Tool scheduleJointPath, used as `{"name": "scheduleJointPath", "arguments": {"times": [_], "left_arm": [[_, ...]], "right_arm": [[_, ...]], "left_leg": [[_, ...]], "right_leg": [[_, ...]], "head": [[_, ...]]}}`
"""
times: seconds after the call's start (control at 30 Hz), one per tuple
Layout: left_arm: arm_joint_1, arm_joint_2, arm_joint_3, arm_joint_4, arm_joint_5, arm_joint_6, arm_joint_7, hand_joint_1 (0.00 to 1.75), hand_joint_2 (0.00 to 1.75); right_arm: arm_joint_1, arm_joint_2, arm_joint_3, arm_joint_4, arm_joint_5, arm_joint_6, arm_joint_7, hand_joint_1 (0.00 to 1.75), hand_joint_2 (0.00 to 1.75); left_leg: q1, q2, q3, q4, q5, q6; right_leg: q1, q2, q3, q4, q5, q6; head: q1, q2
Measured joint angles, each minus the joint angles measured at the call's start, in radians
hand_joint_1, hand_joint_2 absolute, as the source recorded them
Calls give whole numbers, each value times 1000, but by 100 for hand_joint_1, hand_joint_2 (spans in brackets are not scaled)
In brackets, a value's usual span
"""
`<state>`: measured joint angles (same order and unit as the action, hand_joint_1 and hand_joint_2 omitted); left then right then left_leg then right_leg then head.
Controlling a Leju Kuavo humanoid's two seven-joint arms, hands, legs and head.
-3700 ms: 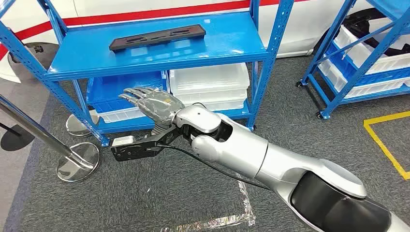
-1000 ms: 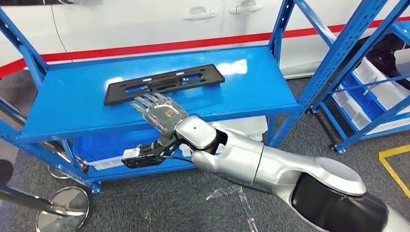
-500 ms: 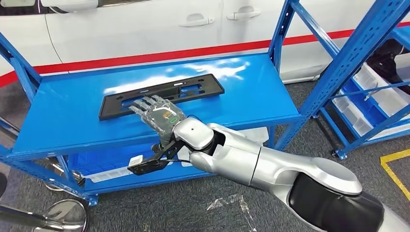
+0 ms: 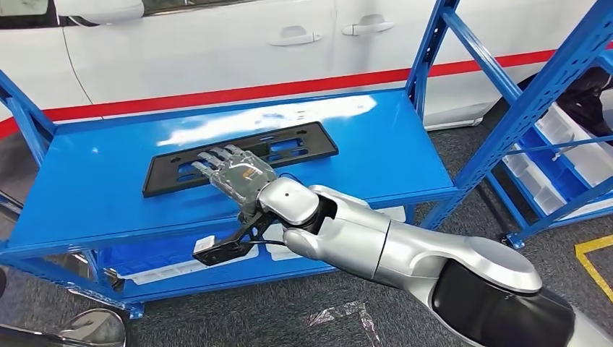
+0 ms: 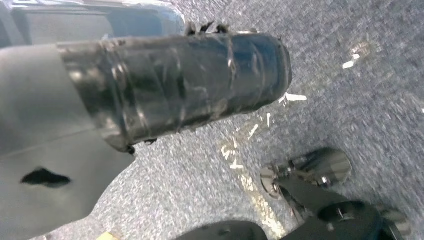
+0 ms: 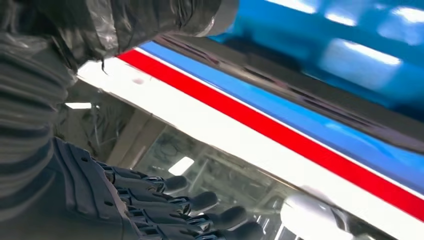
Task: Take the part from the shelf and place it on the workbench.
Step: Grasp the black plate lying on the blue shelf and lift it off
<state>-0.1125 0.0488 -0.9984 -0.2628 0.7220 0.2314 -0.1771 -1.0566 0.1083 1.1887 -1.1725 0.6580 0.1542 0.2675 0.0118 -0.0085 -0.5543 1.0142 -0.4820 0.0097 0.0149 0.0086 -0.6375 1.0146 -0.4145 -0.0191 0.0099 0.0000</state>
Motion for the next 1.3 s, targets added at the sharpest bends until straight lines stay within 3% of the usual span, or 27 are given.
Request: {"name": "scheduleJointPath", "arguments": {"times": [0.07,0.1,0.2,0.23,0.27,0.3,0.37,0.43,0.53,0.6,0.63,0.7,0.77,0.8,0.9,0.93,0.97,1.07,1.1,1.23,1.27,1.3], "left_arm": [[0,1,0,0,1,1,-3,0,0],[-1,1,-1,0,1,2,-5,0,0],[-3,1,-7,0,3,2,-8,0,0],[-2,1,-9,0,4,2,-8,0,0],[-1,1,-9,0,5,2,-8,0,0],[0,1,-10,0,7,2,-8,0,0],[2,1,-10,0,11,2,-8,0,0],[2,2,-10,1,15,2,-10,0,0],[3,2,-11,2,19,2,-11,0,0],[4,1,-11,2,19,3,-12,0,0],[4,1,-11,2,19,4,-12,0,0],[2,2,-11,2,20,5,-12,0,0],[4,2,-11,2,22,6,-12,0,0],[4,3,-11,3,23,7,-12,0,0],[5,1,-11,3,25,13,-11,0,0],[3,1,-11,3,25,15,-10,0,0],[2,0,-11,3,26,17,-9,0,0],[1,1,-11,3,27,19,-8,0,0],[1,1,-11,3,27,20,-8,0,0],[0,2,-11,3,28,20,-8,0,0],[0,2,-11,3,28,20,-8,0,0],[0,2,-11,3,28,20,-8,0,0]], "right_arm": [[0,4,0,2,7,2,-6,0,175],[-1,6,0,2,9,4,-9,0,175],[1,13,1,5,13,23,-13,0,175],[2,14,2,6,13,31,-13,0,175],[4,14,4,8,14,37,-12,0,175],[5,14,6,10,14,42,-12,0,175],[5,15,9,13,15,50,-12,0,175],[5,15,11,15,16,55,-12,0,175],[7,17,12,17,16,58,-12,0,175],[4,19,12,17,16,62,-11,0,175],[3,19,12,17,15,67,-11,0,175],[6,19,12,18,11,81,-11,0,175],[9,18,13,20,3,103,-10,0,175],[9,18,13,21,-3,119,-9,0,175],[6,18,16,23,-20,154,-4,0,175],[6,17,18,25,-24,159,-2,0,175],[6,17,20,26,-26,161,-1,0,175],[2,18,23,28,-29,162,4,0,175],[0,19,24,29,-29,161,5,0,175],[-2,22,31,30,-29,161,5,0,175],[-1,22,33,31,-29,162,5,0,175],[-1,22,35,32,-29,162,5,0,175]], "left_leg": [[-1,2,0,20,-13,-9],[0,3,-14,51,-29,-13],[2,3,-122,223,-89,-25],[3,3,-153,258,-93,-29],[3,3,-166,256,-75,-29],[3,3,-160,216,-37,-29],[2,4,-120,88,49,-24],[-5,5,-92,9,67,-14],[-7,3,-68,-7,54,8],[-3,2,-45,-13,47,20],[-1,3,-34,-15,41,24],[-1,2,-15,-16,24,30],[-1,1,9,-15,5,29],[-1,0,23,-15,-5,28],[-1,-5,58,-14,-38,16],[-2,-6,61,-14,-47,10],[-2,-6,64,-13,-53,4],[-2,-5,64,11,-53,-12],[-1,-3,46,43,-57,-16],[2,1,-96,251,-145,-29],[2,1,-117,263,-146,-30],[2,1,-120,240,-122,-31]], "right_leg": [[-6,0,19,-9,0,-10],[-9,0,29,-12,-2,-14],[-10,-1,45,-15,-16,-22],[-9,-1,50,-14,-23,-22],[-9,-1,57,-12,-31,-22],[-9,1,67,-11,-40,-20],[-8,2,89,-9,-60,-14],[-7,2,99,-9,-75,-3],[-6,1,109,1,-84,13],[-7,0,76,69,-82,22],[-9,-1,36,133,-87,26],[-14,-1,-59,260,-126,35],[-19,-3,-116,295,-154,39],[-19,-3,-119,262,-138,38],[-15,-4,-80,67,8,24],[-11,-4,-69,27,43,18],[-8,-3,-66,9,58,11],[-11,-1,-46,-2,53,-7],[-13,-2,-37,-6,50,-12],[-14,-2,-20,-9,32,-24],[-13,-1,-17,-7,28,-24],[-13,1,-13,-5,23,-24]], "head": [[-3,0],[-5,0],[-10,0],[-10,0],[-10,0],[-10,0],[-10,0],[-10,0],[-7,0],[-3,0],[-3,0],[-2,0],[-1,0],[-1,0],[-2,0],[-2,0],[-2,0],[-2,0],[-4,0],[-6,0],[-6,0],[-6,0]]}}
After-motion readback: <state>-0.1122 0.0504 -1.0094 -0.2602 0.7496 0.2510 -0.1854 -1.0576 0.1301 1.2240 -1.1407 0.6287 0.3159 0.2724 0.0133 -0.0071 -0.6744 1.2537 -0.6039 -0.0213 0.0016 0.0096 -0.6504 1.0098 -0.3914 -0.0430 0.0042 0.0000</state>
